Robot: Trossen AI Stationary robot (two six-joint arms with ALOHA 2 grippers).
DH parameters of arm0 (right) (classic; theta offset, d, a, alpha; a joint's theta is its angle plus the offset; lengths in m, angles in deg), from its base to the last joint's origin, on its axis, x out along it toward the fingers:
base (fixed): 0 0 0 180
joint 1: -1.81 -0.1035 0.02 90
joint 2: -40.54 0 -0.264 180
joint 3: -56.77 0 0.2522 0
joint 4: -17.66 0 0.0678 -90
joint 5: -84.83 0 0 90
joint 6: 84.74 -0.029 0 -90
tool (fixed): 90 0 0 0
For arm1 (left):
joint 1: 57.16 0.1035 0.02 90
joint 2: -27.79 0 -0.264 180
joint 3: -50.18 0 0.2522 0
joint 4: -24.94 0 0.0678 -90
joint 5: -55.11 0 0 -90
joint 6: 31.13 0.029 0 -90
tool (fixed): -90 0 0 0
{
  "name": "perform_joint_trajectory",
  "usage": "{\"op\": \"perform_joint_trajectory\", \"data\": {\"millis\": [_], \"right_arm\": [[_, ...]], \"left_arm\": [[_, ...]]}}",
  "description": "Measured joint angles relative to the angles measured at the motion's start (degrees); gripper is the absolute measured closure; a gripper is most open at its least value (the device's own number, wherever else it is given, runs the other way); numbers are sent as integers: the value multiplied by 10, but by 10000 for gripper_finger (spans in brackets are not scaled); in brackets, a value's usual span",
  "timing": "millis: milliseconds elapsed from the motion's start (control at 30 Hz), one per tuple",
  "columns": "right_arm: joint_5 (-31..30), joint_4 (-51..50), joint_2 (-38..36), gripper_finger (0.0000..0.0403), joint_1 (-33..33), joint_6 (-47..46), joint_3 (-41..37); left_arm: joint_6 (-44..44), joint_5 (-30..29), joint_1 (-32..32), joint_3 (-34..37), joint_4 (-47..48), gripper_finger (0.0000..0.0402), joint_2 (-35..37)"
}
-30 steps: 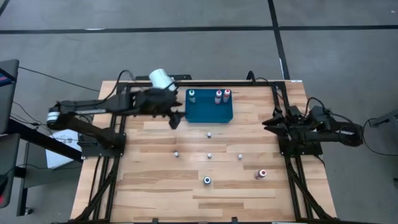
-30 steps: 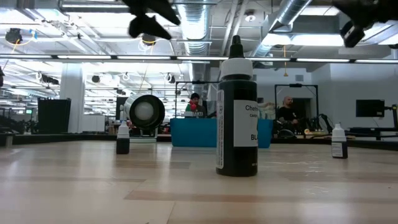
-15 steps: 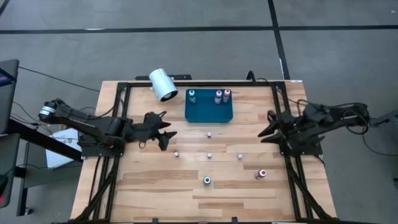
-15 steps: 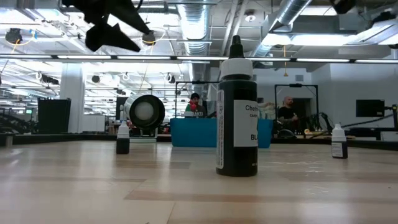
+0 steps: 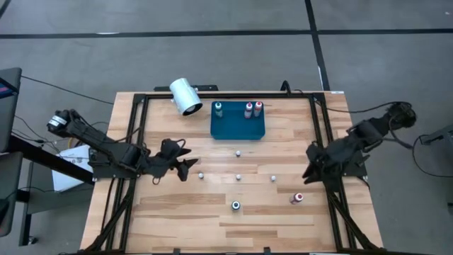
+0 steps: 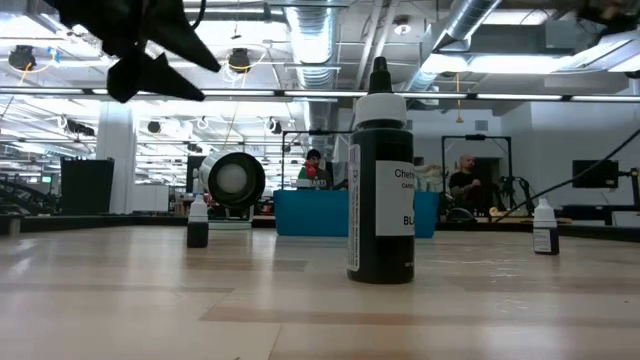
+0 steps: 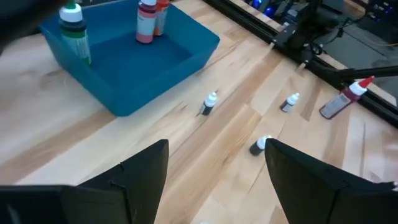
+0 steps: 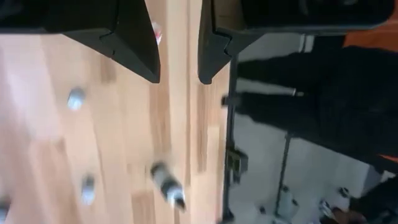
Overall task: Pick & Place food coloring
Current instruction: Put the large red and orange food coloring bottle into the blue bin
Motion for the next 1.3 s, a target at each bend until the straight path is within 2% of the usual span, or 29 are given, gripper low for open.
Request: {"op": "perform_joint_trajectory", "data": {"millis": [367,633,900,1100,1300], "right_arm": [[-18,-68,62,306,-130,-225,0],[-137,-72,156,306,-236,-314,0],[-209,-78,224,306,-338,-436,0],[-222,-96,242,306,-376,-513,0],[-223,-98,247,300,-380,-516,0]], "left_arm": [[-46,-78,-53,39,3,144,0],[-34,-85,-78,39,8,144,0],[-19,-67,-76,39,12,144,0],[-16,-61,-74,39,12,144,0],[-1,-61,-74,39,11,144,0]]}}
